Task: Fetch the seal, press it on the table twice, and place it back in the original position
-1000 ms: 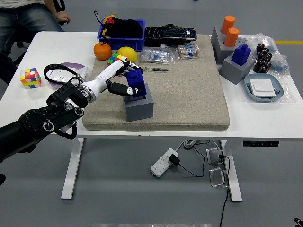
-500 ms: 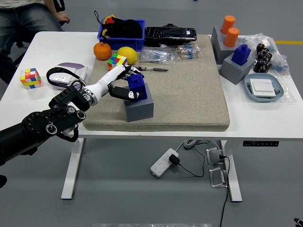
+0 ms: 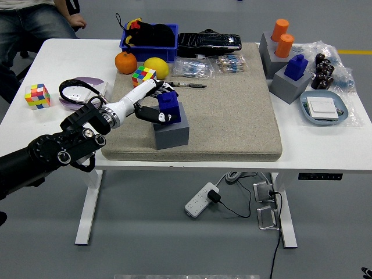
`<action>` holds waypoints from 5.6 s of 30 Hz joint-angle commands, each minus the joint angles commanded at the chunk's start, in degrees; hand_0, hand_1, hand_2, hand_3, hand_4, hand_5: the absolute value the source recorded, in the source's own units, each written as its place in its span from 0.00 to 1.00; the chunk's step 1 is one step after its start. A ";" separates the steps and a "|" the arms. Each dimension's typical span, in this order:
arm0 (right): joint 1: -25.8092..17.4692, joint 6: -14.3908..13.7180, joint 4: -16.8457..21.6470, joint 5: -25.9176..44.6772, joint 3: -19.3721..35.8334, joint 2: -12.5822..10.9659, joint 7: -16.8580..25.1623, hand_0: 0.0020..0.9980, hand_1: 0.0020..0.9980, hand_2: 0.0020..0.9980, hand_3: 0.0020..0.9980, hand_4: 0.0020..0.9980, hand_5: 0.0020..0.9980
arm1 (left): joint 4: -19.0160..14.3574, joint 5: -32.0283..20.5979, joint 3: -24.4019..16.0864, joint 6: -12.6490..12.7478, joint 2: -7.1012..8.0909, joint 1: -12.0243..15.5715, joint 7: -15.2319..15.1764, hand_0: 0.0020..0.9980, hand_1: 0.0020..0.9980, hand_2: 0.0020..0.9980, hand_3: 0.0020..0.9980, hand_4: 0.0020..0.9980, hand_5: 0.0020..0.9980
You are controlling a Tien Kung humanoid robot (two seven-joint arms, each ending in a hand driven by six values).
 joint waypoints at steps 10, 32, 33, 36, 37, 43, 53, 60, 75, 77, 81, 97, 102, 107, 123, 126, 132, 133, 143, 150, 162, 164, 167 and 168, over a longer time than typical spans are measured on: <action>-0.07 -0.01 0.00 0.00 0.03 -0.02 0.01 0.80 0.70 0.67 0.67 0.72 0.49 | -0.15 0.36 0.29 -0.17 0.36 -0.95 0.12 0.63 0.47 0.42 0.59 0.74 0.00; -0.02 -0.06 0.00 0.16 -0.39 -0.11 0.04 0.80 0.70 0.67 0.68 0.72 0.49 | -0.13 0.49 1.40 -1.45 0.83 -1.39 1.27 0.63 0.46 0.42 0.58 0.75 0.00; -0.01 -0.09 0.02 0.21 -0.48 -0.13 0.06 0.80 0.70 0.67 0.68 0.72 0.49 | -0.11 0.54 1.41 -1.41 0.71 -1.32 1.29 0.63 0.46 0.42 0.58 0.75 0.00; 0.00 -0.10 0.04 0.26 -0.70 -0.16 0.08 0.80 0.70 0.67 0.68 0.72 0.49 | 0.06 0.64 1.45 -1.39 0.45 -1.17 1.40 0.65 0.51 0.46 0.59 0.74 0.00; 0.01 -0.10 0.03 0.27 -0.77 -0.18 0.07 0.80 0.70 0.67 0.68 0.72 0.49 | 0.17 0.59 1.55 -1.28 0.34 -1.13 1.36 0.65 0.51 0.46 0.59 0.74 0.00; -0.04 -0.04 -0.02 0.28 -0.80 -0.25 0.00 0.80 0.70 0.67 0.68 0.72 0.49 | 0.48 0.59 1.81 -0.63 -0.08 -1.17 0.68 0.70 0.70 0.66 0.61 0.76 0.00; -0.06 -0.04 0.02 0.31 -0.75 -0.22 0.06 0.80 0.70 0.67 0.68 0.72 0.49 | 0.66 0.35 1.03 0.23 -0.17 -1.19 -0.59 0.80 0.82 0.82 0.79 0.88 0.00; -0.13 -0.04 0.00 0.25 -0.56 -0.24 0.04 0.80 0.70 0.67 0.68 0.72 0.49 | 0.71 0.34 0.86 -0.36 -0.02 -1.21 0.02 0.82 0.85 0.84 0.83 0.94 0.00; -0.01 -0.56 0.03 0.27 -0.20 -0.22 0.50 0.80 0.70 0.67 0.68 0.72 0.49 | 0.56 0.25 0.41 -0.84 0.06 -1.22 0.41 0.82 0.83 0.81 0.80 0.96 0.00; -0.01 -0.60 0.04 0.31 -0.22 -0.20 0.57 0.80 0.70 0.67 0.68 0.72 0.49 | 0.61 -0.14 0.57 -0.85 0.08 -1.20 0.24 0.82 0.83 0.81 0.80 0.96 0.00; -0.04 -0.60 -0.01 0.29 -0.19 -0.12 0.64 0.80 0.70 0.67 0.67 0.72 0.49 | 0.50 -1.31 0.66 -1.23 0.17 -1.21 -0.42 0.71 0.59 0.53 0.69 0.93 0.00; 0.01 -1.01 0.00 0.41 -0.12 -0.11 0.99 0.80 0.70 0.67 0.67 0.72 0.49 | 0.23 -2.39 0.36 -1.79 0.17 -1.39 -0.80 0.59 0.41 0.41 0.57 0.87 0.00; 0.06 -1.09 0.05 0.48 -0.17 -0.13 1.07 0.80 0.70 0.66 0.67 0.72 0.49 | 0.29 -2.20 0.22 -1.88 0.15 -1.38 -0.61 0.66 0.54 0.46 0.60 0.90 0.00; 0.05 -1.09 0.05 0.46 -0.19 -0.07 1.09 0.80 0.70 0.66 0.67 0.72 0.49 | 0.52 -2.10 -0.07 -2.88 0.11 -1.26 0.24 0.66 0.54 0.46 0.60 0.90 0.00; 0.02 -1.14 0.02 0.40 -0.01 -0.03 1.08 0.80 0.70 0.66 0.66 0.71 0.49 | 0.77 -2.94 -0.53 -3.99 0.04 -1.26 -0.14 0.94 0.99 0.96 0.94 1.00 0.30; 0.01 -1.16 0.03 0.40 0.03 -0.05 1.08 0.80 0.70 0.66 0.66 0.71 0.49 | 0.77 -2.94 -0.51 -4.04 0.06 -1.29 -0.23 0.94 0.99 0.96 0.94 1.00 0.30; -0.07 -1.15 -0.01 0.36 0.18 0.04 1.10 0.80 0.70 0.66 0.67 0.71 0.49 | 1.17 -3.08 -1.81 -5.59 0.23 -1.14 -0.13 1.00 1.00 1.00 1.00 1.00 0.56; -0.09 -1.14 -0.02 0.35 0.22 0.07 1.10 0.80 0.70 0.66 0.66 0.71 0.49 | 1.33 -3.21 -2.38 -6.21 0.37 -1.15 -0.10 1.00 1.00 1.00 1.00 1.00 0.56; -0.17 -1.17 0.00 0.29 0.46 0.06 1.15 0.80 0.70 0.66 0.66 0.71 0.49 | 1.84 -5.38 -5.96 -6.36 2.49 -1.26 -3.14 1.00 1.00 1.00 1.00 1.00 0.66; -0.19 -1.11 -0.11 0.17 0.37 -0.06 1.17 0.80 0.70 0.66 0.66 0.71 0.49 | 4.70 -7.35 -7.78 -2.47 5.62 -1.24 -6.30 1.00 1.00 1.00 1.00 1.00 0.77; -0.10 -1.15 -0.16 0.27 0.26 -0.13 1.27 0.80 0.70 0.65 0.66 0.71 0.48 | 19.83 -10.36 -2.93 -0.72 6.94 0.36 -3.10 0.93 0.98 0.97 0.93 0.93 0.45; -0.10 -1.12 -0.18 0.27 0.28 -0.06 1.30 0.80 0.70 0.65 0.66 0.71 0.48 | 22.22 -12.13 -1.25 -0.91 6.97 0.64 -2.14 0.93 0.98 0.97 0.93 0.93 0.45; -0.12 -1.02 -0.20 0.25 0.27 -0.05 1.27 0.80 0.70 0.65 0.66 0.71 0.48 | 24.68 -13.59 0.01 -1.22 7.39 1.07 -0.83 0.93 0.98 0.97 0.93 0.93 0.45; -0.14 -0.97 -0.20 0.26 0.22 -0.07 1.24 0.80 0.70 0.65 0.66 0.71 0.48 | 25.07 -13.43 -0.07 -1.21 7.54 1.20 -0.70 0.93 0.98 0.97 0.93 0.93 0.45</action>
